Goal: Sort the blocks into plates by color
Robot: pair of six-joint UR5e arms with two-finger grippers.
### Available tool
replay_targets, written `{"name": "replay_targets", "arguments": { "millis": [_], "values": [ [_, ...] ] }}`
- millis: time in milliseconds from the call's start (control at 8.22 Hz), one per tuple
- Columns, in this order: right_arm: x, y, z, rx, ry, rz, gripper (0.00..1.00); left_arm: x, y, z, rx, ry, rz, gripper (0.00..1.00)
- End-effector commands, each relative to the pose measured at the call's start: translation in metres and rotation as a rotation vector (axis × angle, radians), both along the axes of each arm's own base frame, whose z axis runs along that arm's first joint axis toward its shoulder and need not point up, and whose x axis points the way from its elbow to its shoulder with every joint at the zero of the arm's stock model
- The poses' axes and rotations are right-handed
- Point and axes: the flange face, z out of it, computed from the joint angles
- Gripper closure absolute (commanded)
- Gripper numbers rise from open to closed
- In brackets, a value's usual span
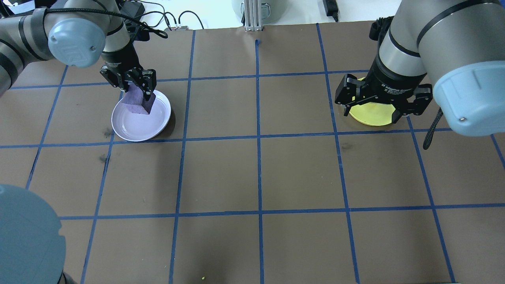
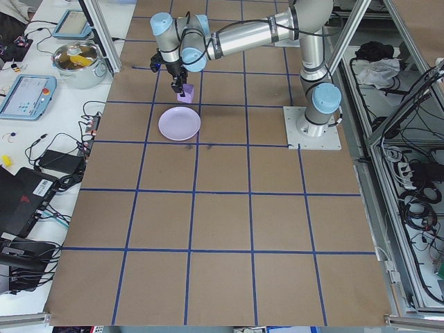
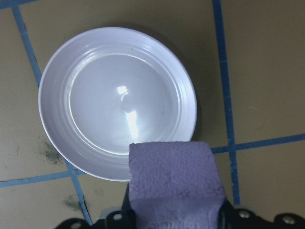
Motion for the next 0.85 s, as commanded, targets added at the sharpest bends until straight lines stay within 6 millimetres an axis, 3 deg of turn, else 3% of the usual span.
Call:
{"name": "replay_targets", "arguments": {
  "millis": [0,243,365,486,608,730],
  "values": [
    [0.0,0.0,0.0,0.0,0.0,0.0,0.0,0.029,-0.02,-0.032,-0.009,-0.055,-0.014,1.0],
    [0.0,0.0,0.0,0.0,0.0,-0.002,0.0,0.035,-0.033,-0.06,-0.013,-0.054,-0.007,1.0],
    [0.0,0.0,0.0,0.0,0.0,-0.002,0.0,0.037,-0.037,-0.08,0.008,-0.056,-0.004,0.92],
    [0.0,0.0,0.0,0.0,0.0,-0.002,0.0,0.038,-0.042,-0.094,0.005,-0.055,-0.005,0.6],
    [0.0,0.0,0.0,0.0,0.0,-0.002,0.0,0.038,-0.044,-0.101,0.008,-0.051,-0.003,0.36],
    [0.0,0.0,0.0,0.0,0.0,-0.002,0.0,0.045,-0.042,-0.102,0.01,-0.043,0.01,0.0]
  ]
}}
